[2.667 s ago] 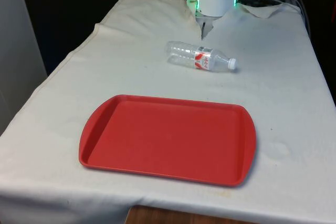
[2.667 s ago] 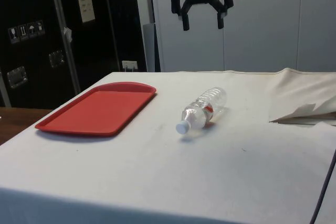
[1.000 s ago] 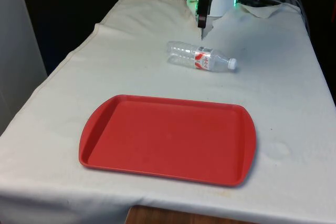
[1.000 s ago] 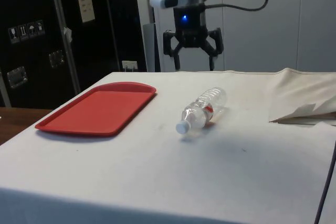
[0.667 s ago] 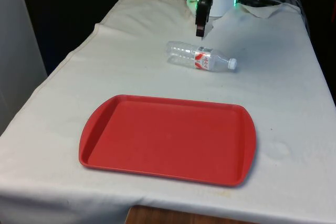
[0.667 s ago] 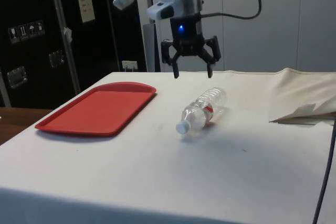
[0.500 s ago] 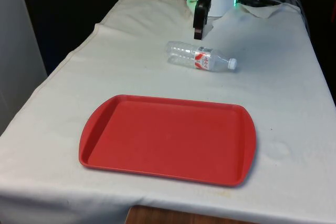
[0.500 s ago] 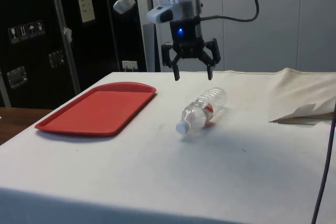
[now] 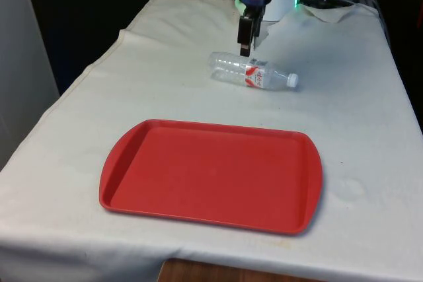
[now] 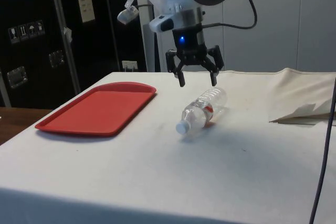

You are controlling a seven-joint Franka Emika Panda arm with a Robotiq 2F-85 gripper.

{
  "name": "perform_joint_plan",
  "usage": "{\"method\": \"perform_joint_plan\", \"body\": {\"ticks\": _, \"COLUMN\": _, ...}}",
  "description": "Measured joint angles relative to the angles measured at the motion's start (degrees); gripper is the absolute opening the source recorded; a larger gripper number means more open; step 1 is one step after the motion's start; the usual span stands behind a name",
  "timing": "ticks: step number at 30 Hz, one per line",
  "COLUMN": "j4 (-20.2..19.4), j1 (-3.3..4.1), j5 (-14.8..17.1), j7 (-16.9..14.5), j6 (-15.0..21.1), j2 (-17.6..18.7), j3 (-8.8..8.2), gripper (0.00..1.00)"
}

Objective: Place the bottle upright on the tray.

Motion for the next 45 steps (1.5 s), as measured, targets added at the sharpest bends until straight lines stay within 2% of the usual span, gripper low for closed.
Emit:
{"method": "perform_joint_plan", "body": {"ticks": 5, "j4": 0.1, "j1": -0.11, "j5": 1.3, "j7": 0.5, "j6": 0.0, "j2": 0.4, "j3": -0.06, "gripper": 1.0}}
{"method": "perform_joint_plan", "body": {"ticks": 16, "j4": 0.1, "j1": -0.11, "j5": 1.6, "j7": 0.4, "j6": -0.1, "j2": 0.4, "j3": -0.11, "gripper": 1.0}}
{"method": "perform_joint_plan", "body": {"ticks": 32, "j4": 0.1, "j1": -0.11, "j5": 9.6, "j7": -1.8, "j6": -0.4, "j2": 0.4, "j3": -0.29, "gripper": 1.0}}
{"method": "perform_joint_plan", "body": {"ticks": 45, "j4": 0.1, "j1": 0.06, "j5": 9.2, "j7": -1.0, "j6": -0.4, "j2": 0.7, "j3": 0.17, "gripper": 1.0}}
